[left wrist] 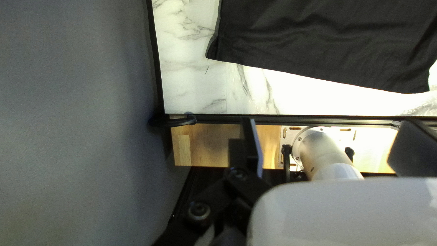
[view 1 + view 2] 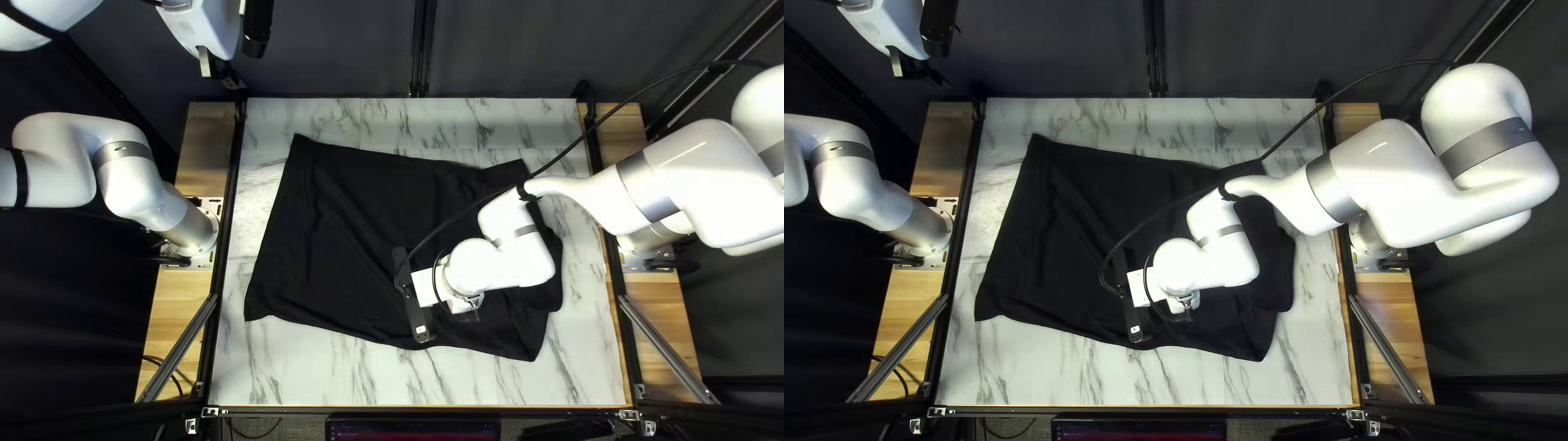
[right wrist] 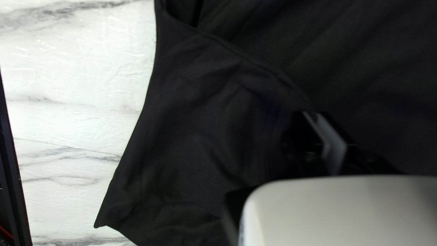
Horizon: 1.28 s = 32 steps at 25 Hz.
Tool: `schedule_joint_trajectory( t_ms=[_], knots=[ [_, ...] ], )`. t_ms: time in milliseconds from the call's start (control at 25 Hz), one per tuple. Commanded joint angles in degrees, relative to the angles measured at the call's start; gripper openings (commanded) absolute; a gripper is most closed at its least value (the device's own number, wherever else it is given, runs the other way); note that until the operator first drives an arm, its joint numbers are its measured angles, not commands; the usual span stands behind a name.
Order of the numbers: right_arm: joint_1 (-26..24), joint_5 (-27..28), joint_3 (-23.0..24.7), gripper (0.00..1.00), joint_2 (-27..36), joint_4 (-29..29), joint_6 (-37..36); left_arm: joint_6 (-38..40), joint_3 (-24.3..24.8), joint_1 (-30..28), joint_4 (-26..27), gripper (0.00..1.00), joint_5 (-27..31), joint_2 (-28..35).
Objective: Fold t-shirt
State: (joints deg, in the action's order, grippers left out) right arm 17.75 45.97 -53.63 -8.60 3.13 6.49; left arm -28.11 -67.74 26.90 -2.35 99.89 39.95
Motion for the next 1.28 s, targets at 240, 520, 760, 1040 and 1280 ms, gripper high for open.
schedule_joint_trajectory(
  t_ms=[240,520,760,1040,1280],
  knots=[
    [-10.2,3.1,13.0,1.0,17.4,5.5,3.9,0.0,0.0,0.0,0.0,1.0,0.0,0.0],
    [-10.9,3.3,13.9,1.0,18.8,6.3,4.5,0.0,0.0,0.0,0.0,1.0,0.0,0.0],
    [-13.1,-0.6,21.0,1.0,25.3,2.5,-2.8,0.0,0.0,0.0,0.0,1.0,0.0,0.0],
    [-20.2,-4.7,26.2,1.0,28.9,9.2,-5.8,0.0,0.0,0.0,0.0,1.0,0.0,0.0],
    [-21.4,-8.2,25.7,1.0,23.9,16.5,-2.1,0.0,0.0,0.0,0.0,1.0,0.0,0.0]
  ],
)
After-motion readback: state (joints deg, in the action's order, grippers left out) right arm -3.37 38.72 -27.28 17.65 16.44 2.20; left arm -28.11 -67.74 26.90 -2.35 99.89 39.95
